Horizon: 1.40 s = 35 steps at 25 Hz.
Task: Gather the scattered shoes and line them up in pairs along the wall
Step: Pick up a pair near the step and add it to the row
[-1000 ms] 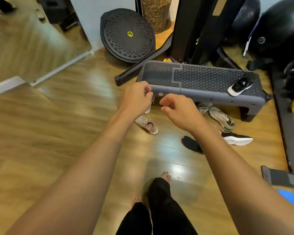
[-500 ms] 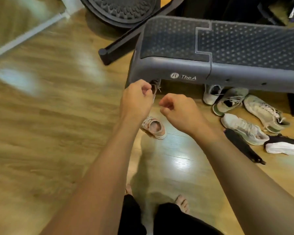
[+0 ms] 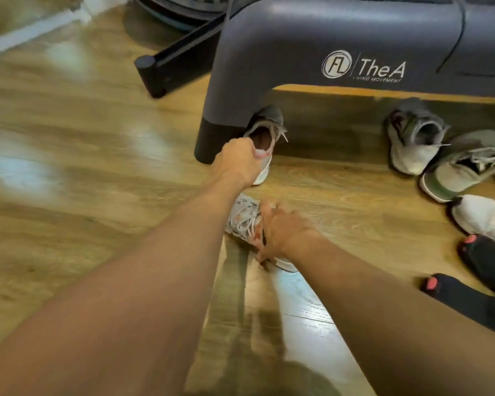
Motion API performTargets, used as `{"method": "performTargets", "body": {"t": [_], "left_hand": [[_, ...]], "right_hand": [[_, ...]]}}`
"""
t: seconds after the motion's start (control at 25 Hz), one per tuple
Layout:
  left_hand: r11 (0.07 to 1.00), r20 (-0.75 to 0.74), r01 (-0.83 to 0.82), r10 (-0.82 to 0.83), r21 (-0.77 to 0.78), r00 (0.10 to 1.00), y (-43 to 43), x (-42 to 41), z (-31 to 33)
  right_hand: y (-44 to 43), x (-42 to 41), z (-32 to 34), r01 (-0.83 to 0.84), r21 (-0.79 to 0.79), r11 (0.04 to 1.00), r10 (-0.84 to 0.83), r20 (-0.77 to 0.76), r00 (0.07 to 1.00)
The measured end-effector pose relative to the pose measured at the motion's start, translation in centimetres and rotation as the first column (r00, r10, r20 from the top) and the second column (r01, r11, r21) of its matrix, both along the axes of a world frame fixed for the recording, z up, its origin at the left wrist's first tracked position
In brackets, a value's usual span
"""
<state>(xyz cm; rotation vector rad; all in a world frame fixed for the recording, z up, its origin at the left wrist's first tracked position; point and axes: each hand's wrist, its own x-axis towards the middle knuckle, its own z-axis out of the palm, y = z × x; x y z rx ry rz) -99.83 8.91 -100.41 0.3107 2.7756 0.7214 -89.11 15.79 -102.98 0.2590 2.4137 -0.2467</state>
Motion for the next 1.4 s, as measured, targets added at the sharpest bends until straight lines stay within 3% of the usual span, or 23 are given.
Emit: {"method": "performTargets", "body": {"t": [0.08,0.16,0.28,0.4,0.6,0.72,0.8,0.88,0.96,1.0,1.08,1.12,1.2,1.32,1.4], "left_hand": [[0.992,0.036,0.106,-0.104,-0.067,0.994,1.2,0.0,-1.5],[0.973,0.081,0.216,-0.210,-0.077,0.974,2.0,-0.1,-2.5],[0.963,0.122,0.265,-0.257,-0.050,0.959,2.3,-1.4,-3.1],[0.944,0.148,0.309,-0.291,-0.118,0.945,2.0,-2.3,-4.0],[0.898,0.079,0.294,-0.284,-0.326,0.955,2.1,-2.2,-5.0],[0.864,0.081,0.243,-0.231,-0.440,0.970,1.1,-2.2,-6.1],[0.870,0.108,0.287,-0.266,-0.401,0.958,-0.2,-2.4,-6.9],[0.921,0.185,0.340,-0.306,-0.191,0.934,-2.1,-2.9,-6.8],[0.970,0.399,0.117,-0.196,0.213,0.896,-4.9,-3.5,-6.4],[0.919,0.577,-0.098,-0.154,0.382,0.802,-6.5,-3.4,-6.1],[0.773,0.826,-0.450,-0.165,0.448,0.539,-9.4,-2.7,-6.3],[0.754,0.875,-0.516,-0.156,0.405,0.459,-10.7,-2.1,-6.8],[0.778,0.912,-0.536,-0.112,0.328,0.394,-12.7,-0.8,-7.6],[0.827,0.902,-0.490,-0.048,0.277,0.429,-13.3,0.2,-7.3],[0.884,0.857,-0.383,-0.038,0.269,0.514,-12.3,-0.4,-5.9]], "right_hand": [[-0.6,0.5,-1.3,-0.012,0.039,0.999,0.012,-0.003,1.000],[-0.1,1.0,-1.8,-0.002,0.060,0.998,0.008,-0.101,0.995],[2.2,2.2,-2.1,0.080,0.080,0.994,-0.062,-0.206,0.977],[3.9,2.8,-2.4,0.272,-0.082,0.959,-0.280,-0.103,0.955],[4.4,2.6,-2.0,0.288,-0.154,0.945,-0.284,0.044,0.958],[8.0,3.8,-1.8,0.500,-0.345,0.794,-0.502,0.092,0.860],[11.4,6.1,-1.7,0.558,-0.409,0.722,-0.589,0.059,0.806],[14.2,8.4,-1.5,0.646,-0.462,0.607,-0.714,0.041,0.699],[15.9,9.4,-1.6,0.728,-0.512,0.456,-0.828,0.055,0.558],[16.2,9.4,-1.9,0.755,-0.540,0.373,-0.868,0.085,0.490],[15.8,8.7,-2.4,0.781,-0.599,0.175,-0.908,0.209,0.363],[15.3,8.3,-2.5,0.785,-0.615,0.070,-0.905,0.292,0.309],[14.1,7.4,-2.4,0.792,-0.604,-0.092,-0.858,0.451,0.245],[13.0,6.5,-2.0,0.807,-0.569,-0.159,-0.781,0.573,0.250],[12.3,5.9,-1.8,0.808,-0.587,-0.042,-0.826,0.475,0.303]]}}
